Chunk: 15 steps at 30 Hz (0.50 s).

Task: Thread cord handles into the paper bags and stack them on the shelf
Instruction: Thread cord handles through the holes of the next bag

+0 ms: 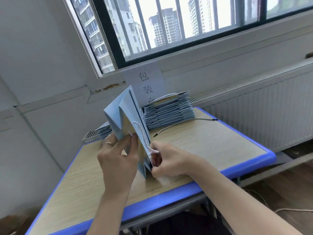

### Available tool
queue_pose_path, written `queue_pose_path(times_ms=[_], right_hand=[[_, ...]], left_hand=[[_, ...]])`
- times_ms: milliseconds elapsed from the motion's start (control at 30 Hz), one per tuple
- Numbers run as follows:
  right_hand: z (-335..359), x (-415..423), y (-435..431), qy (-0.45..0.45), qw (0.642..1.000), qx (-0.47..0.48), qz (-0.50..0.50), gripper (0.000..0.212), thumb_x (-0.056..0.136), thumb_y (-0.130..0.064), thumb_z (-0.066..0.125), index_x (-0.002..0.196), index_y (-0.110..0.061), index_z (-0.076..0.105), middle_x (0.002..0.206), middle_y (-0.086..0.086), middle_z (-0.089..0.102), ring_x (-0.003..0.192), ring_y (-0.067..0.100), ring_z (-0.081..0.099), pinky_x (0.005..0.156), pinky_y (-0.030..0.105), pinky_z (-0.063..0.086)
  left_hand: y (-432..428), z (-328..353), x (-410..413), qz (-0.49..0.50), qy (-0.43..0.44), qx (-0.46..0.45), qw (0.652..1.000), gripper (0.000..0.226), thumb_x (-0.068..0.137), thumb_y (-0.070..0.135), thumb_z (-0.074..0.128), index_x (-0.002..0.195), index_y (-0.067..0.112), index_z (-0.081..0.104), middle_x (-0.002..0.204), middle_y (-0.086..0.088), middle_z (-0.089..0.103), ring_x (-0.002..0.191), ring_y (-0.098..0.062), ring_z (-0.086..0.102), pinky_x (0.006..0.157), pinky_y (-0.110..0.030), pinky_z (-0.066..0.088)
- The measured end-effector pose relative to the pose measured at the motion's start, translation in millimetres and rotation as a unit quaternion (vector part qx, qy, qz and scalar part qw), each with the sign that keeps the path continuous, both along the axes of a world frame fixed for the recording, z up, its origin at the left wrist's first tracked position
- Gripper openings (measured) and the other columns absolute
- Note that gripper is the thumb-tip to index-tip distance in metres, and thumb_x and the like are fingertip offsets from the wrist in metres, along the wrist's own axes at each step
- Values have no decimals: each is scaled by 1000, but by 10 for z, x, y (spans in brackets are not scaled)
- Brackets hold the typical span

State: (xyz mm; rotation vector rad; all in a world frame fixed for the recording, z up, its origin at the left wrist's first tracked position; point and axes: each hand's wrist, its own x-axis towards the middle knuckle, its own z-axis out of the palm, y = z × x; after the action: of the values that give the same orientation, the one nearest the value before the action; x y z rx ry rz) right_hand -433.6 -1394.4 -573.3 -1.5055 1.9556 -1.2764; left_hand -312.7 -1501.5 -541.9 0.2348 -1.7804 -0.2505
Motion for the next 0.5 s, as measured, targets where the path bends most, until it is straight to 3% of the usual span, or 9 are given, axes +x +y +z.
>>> queue_pose_path(times_ms=[133,300,400,500], right_hand=[[-2,26,-39,-7,1000,-15,-21,38,60,-37,70,82,-24,42,62,-15,48,58,8,44,61,32,41],[27,38,-26,20,997,-49,-55,54,63,-55,80,88,-23,44,70,-6,60,60,9,52,60,30,44],[40,54,9,54,993,-40,-95,58,58,-65,77,85,-23,48,71,-5,62,60,9,53,60,28,43],[28,58,59,89,990,-47,-99,56,70,-59,76,70,-6,60,58,-5,52,51,8,43,53,34,39]], left_hand=[[-12,-98,-3,18,-41,-25,999,19,82,14,66,66,9,74,66,2,55,60,-16,43,66,-4,30],[-19,-166,48,29,-90,4,995,14,74,10,68,60,13,70,61,3,48,54,-19,43,55,-20,26],[-48,-187,77,34,-107,28,993,14,72,10,71,58,13,70,59,0,52,54,-21,45,54,-20,25],[-89,-205,100,47,-127,61,989,21,69,2,81,56,12,68,59,-3,54,55,-20,47,55,-20,27]])
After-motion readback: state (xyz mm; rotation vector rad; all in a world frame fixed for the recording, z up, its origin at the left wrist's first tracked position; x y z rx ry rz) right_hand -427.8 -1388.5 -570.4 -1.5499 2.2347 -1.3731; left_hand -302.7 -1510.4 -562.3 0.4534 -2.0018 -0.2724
